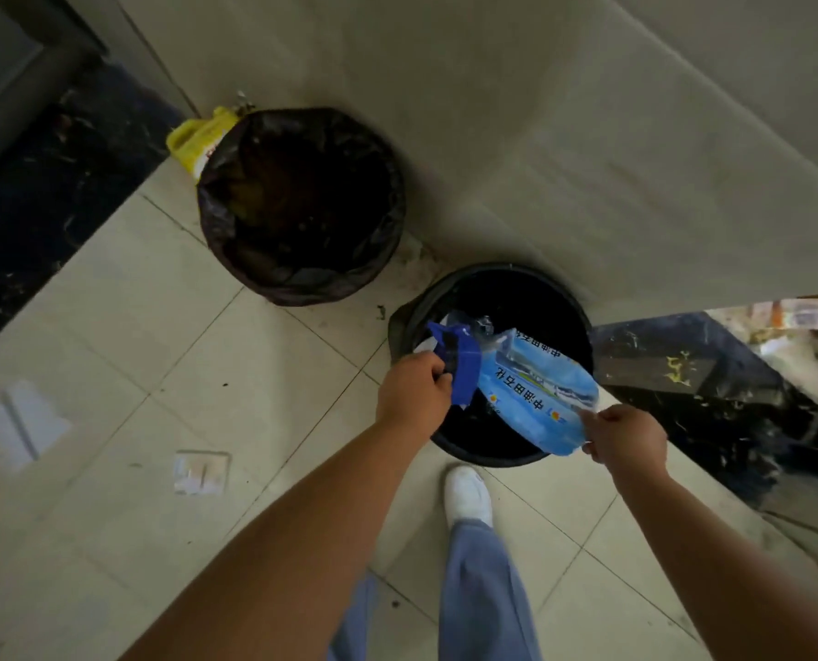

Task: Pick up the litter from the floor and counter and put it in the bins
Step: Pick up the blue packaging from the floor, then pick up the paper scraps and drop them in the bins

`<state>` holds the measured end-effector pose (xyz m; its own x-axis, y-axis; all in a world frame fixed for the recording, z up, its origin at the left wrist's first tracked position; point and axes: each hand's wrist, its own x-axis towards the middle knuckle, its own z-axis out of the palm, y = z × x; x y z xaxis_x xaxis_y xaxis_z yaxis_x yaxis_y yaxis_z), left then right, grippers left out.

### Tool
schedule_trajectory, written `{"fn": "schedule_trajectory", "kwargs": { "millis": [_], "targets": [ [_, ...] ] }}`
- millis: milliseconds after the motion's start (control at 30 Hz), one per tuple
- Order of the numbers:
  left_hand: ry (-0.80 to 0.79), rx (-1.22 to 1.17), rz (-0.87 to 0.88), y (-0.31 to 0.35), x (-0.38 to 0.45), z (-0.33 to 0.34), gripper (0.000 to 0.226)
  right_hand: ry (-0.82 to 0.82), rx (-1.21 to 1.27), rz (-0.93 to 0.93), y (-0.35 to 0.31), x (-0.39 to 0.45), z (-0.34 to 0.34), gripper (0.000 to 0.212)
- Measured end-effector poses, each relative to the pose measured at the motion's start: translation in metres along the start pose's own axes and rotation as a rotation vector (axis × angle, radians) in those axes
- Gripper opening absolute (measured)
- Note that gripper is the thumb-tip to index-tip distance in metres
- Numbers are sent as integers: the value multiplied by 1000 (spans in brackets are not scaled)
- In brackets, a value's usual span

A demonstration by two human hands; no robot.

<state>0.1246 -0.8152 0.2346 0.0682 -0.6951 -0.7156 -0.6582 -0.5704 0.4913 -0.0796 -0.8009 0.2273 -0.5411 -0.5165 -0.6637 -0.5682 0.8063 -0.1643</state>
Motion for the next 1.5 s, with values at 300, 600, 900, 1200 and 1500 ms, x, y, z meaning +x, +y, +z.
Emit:
{"fn": "schedule_trajectory", "kwargs": {
  "millis": [300,600,900,1200,1500],
  "targets": [
    [0,257,-127,21,3,37,47,-372,-488,-349,-5,8,-5,40],
    [166,611,-260,-13,-65,-28,55,-292,-787,-960,-85,-56,-7,60],
    [316,477,-541,-105,-144,-137,52,-333,-1024,-1302,-160,-178,43,60],
    [360,381,-587,-288,-164,-227,53,-301,-1191,-1291,-212,-298,190,59],
    [315,340,-512,-489,-166,-304,55,-269,-1181,-1147,-234,-405,364,60]
  ]
}}
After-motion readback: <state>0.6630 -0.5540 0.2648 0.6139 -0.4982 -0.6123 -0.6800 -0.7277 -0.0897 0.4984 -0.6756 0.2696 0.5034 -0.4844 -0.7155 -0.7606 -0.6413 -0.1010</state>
